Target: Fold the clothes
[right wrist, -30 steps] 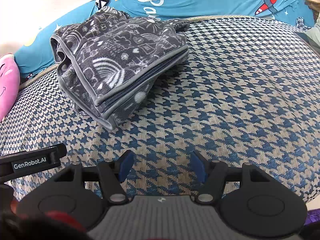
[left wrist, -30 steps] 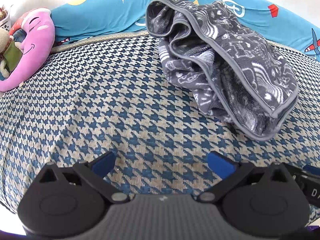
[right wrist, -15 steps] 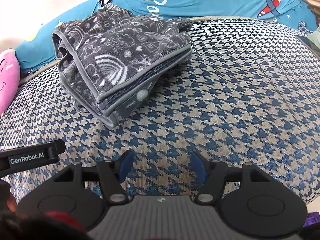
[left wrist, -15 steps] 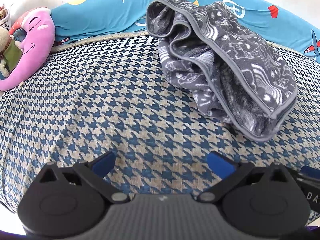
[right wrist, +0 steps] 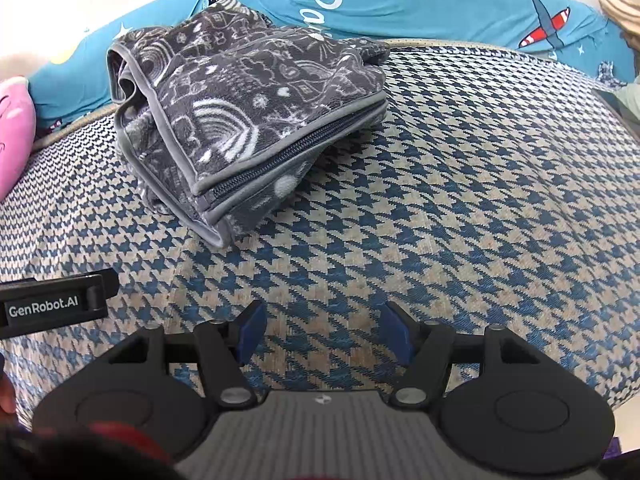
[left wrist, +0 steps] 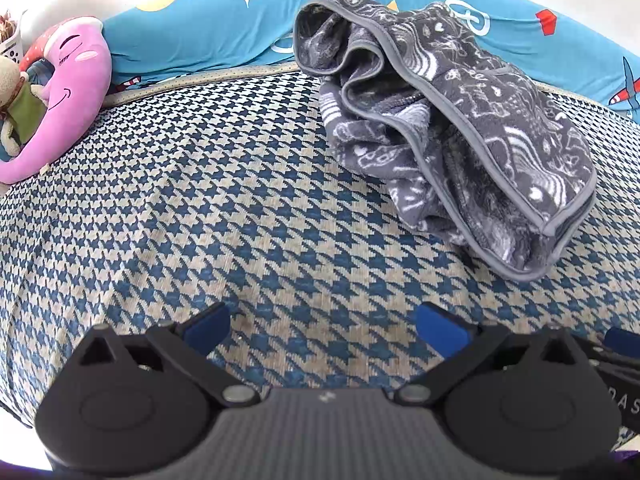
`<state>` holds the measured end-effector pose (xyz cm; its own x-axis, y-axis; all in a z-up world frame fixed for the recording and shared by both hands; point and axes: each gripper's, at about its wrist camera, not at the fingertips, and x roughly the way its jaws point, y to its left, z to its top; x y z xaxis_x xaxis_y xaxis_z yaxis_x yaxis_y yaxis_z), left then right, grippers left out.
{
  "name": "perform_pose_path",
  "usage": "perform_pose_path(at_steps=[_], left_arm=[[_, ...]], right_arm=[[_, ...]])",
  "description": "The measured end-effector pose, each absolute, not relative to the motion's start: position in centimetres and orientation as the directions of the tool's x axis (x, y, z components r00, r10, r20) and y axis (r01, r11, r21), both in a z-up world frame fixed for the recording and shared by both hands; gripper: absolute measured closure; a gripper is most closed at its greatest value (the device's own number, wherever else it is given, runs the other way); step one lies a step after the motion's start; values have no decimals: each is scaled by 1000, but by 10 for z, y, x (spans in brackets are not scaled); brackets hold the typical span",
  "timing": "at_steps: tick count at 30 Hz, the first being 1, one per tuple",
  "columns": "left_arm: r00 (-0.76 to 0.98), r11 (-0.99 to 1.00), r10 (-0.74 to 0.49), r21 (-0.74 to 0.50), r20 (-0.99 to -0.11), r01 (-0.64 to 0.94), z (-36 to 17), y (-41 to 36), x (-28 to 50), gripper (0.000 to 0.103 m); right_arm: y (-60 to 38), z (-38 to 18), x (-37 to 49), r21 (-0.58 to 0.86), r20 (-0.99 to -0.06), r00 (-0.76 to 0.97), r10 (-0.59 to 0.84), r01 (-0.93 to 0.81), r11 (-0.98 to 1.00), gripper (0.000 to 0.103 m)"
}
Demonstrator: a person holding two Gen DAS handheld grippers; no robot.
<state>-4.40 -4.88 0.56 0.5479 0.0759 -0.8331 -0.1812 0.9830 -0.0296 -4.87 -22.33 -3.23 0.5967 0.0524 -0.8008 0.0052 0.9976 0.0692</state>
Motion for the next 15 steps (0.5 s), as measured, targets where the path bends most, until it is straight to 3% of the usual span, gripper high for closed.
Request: perform_pose_path(at_steps=[15], left_arm=[[546, 987, 74, -17, -835, -159, 7, -54, -55, 0]], right_arm=[[-223, -33, -48, 36, -808, 589, 28, 3, 999, 39]])
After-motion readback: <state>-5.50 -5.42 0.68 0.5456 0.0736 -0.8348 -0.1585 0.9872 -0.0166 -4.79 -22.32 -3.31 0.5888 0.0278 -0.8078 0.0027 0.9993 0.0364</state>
